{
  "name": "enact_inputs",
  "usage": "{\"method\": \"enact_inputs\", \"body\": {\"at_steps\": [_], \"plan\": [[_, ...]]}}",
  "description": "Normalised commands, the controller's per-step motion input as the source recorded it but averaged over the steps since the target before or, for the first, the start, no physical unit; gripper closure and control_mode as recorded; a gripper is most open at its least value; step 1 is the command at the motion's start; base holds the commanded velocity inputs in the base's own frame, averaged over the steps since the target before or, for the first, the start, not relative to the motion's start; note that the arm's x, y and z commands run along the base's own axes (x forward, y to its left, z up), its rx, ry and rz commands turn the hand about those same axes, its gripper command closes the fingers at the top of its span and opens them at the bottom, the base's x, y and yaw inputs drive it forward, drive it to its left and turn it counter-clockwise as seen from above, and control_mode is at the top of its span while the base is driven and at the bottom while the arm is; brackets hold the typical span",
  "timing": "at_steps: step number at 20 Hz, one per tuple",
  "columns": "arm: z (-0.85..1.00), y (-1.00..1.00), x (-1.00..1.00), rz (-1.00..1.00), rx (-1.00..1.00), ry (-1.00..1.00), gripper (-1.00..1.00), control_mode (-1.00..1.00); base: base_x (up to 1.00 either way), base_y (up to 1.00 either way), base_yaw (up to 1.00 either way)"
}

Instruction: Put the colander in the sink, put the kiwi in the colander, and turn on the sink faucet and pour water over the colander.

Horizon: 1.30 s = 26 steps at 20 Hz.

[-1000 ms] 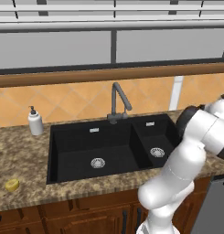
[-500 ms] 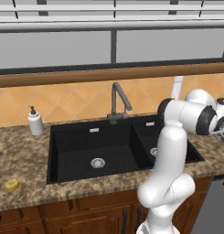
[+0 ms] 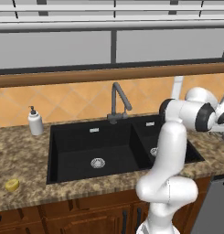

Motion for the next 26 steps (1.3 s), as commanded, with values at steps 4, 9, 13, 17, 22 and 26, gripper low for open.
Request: {"method": "enact_inputs", "body": {"at_steps": [4,9,13,17,22,26], "plan": [[0.08,0.61,-0.04,0.0,0.05,-0.02,1.0,-1.0,0.0,0.0,0.0],[0.12,1.0,-0.15,0.0,-0.08,-0.13,1.0,-1.0,0.0,0.0,0.0],[0.08,1.0,-0.3,0.0,-0.23,-0.28,1.0,-1.0,0.0,0.0,0.0],[0.0,1.0,-0.27,0.0,-0.29,-0.22,1.0,-1.0,0.0,0.0,0.0],[0.14,1.0,-0.02,0.0,-0.21,-0.06,1.0,-1.0,0.0,0.0,0.0],[0.49,1.0,0.0,0.0,-0.15,0.0,1.0,-1.0,0.0,0.0,0.0]]}}
